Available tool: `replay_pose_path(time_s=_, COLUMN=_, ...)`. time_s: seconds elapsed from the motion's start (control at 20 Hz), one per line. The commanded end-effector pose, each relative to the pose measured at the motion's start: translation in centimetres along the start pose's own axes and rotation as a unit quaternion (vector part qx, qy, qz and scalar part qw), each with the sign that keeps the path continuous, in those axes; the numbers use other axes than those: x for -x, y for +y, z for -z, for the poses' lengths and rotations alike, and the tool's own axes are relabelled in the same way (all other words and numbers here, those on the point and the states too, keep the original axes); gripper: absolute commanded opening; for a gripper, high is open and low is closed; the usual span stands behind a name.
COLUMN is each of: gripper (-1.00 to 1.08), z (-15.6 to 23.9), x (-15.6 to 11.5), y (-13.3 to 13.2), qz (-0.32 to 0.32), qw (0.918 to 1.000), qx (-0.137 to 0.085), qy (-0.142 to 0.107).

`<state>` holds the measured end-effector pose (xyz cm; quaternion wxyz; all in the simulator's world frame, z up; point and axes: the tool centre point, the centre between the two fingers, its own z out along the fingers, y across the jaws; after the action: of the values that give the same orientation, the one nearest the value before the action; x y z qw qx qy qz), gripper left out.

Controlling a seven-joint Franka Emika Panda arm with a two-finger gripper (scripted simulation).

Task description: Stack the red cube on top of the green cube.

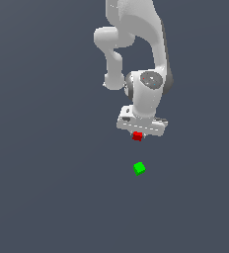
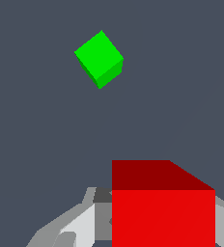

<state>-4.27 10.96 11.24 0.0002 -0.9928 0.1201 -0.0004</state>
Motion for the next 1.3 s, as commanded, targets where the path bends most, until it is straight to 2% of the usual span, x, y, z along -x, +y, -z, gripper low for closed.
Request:
replay_pose_path(time_s=0.0, gripper=-1.00, z=0.6, x=0.0, y=0.0, qz=0.000, qw=1.0000, qx=0.000, qy=0.000)
replay_pose_path(time_s=0.6, gripper=-1.00, z=-0.1, x=-1.3, y=-0.4, qz=0.000, qw=1.0000, qx=0.000, qy=0.000)
replay_pose_path(time_s=1.25, gripper=-1.00, z=-2.8, x=-7.2, y=-2.0, qz=0.000, qw=1.0000, qx=0.000, qy=0.000)
